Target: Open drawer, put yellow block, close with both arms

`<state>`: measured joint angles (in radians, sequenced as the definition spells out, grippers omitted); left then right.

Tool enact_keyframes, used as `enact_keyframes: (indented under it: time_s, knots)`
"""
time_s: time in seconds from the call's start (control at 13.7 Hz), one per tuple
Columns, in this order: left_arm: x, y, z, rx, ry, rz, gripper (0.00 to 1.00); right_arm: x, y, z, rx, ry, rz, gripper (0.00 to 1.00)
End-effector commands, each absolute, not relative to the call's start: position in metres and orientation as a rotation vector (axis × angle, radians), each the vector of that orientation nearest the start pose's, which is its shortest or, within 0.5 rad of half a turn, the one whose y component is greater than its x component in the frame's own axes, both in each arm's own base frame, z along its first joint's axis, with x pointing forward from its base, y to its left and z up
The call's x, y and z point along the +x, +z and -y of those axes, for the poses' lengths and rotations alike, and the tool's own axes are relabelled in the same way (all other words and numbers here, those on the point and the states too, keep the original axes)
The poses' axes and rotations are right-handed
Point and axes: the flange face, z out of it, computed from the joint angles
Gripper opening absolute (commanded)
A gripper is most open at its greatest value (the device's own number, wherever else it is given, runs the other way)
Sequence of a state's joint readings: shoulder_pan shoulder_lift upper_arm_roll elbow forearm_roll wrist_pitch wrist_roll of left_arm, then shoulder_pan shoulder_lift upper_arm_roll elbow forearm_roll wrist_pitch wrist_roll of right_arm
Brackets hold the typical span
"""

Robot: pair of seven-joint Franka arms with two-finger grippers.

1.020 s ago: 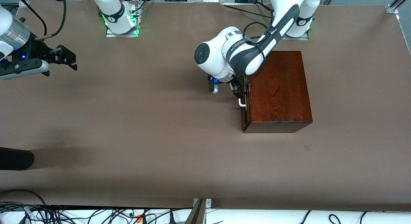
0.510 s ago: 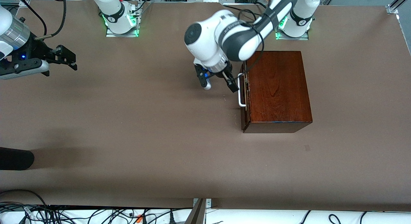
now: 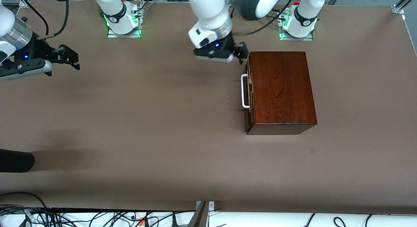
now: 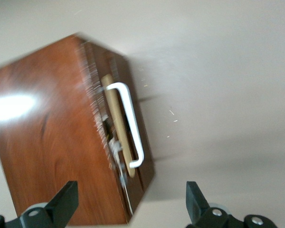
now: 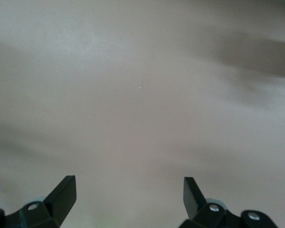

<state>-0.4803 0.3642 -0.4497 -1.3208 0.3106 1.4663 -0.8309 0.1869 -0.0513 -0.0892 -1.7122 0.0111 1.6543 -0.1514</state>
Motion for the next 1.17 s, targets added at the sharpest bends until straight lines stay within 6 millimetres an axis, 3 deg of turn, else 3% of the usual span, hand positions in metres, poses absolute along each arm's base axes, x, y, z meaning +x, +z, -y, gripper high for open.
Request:
enact_keyframes:
  time_s: [0.0, 0.15, 0.29, 0.36, 0.66, 0.95, 1.09]
  knots:
    - [0.473, 0.57, 0.404, -2.946, -0.001, 0.368, 1.0, 0.538, 0.6, -0.056, -3.085, 0.018, 0.371, 1.0]
    - [0.48, 0.599, 0.366, -2.945, -0.043, 0.49, 1.0, 0.538, 0.599, -0.055, -3.086, 0.021, 0.366, 1.0]
    - [0.496, 0.612, 0.318, -2.96, 0.064, 0.619, 1.0, 0.538, 0.599, -0.052, -3.086, 0.021, 0.364, 1.0]
    - [0.498, 0.616, 0.3, -2.962, 0.092, 0.573, 1.0, 0.538, 0.599, -0.052, -3.086, 0.021, 0.363, 1.0]
    - [0.52, 0.642, 0.195, -3.013, 0.145, 0.42, 1.0, 0.538, 0.599, -0.052, -3.086, 0.021, 0.363, 1.0]
    - [0.535, 0.641, 0.085, -3.123, 0.164, 0.159, 1.0, 0.538, 0.599, -0.051, -3.086, 0.02, 0.361, 1.0]
    - [0.539, 0.635, 0.054, -3.148, 0.106, -0.037, 1.0, 0.539, 0.599, -0.051, -3.086, 0.023, 0.359, 1.0]
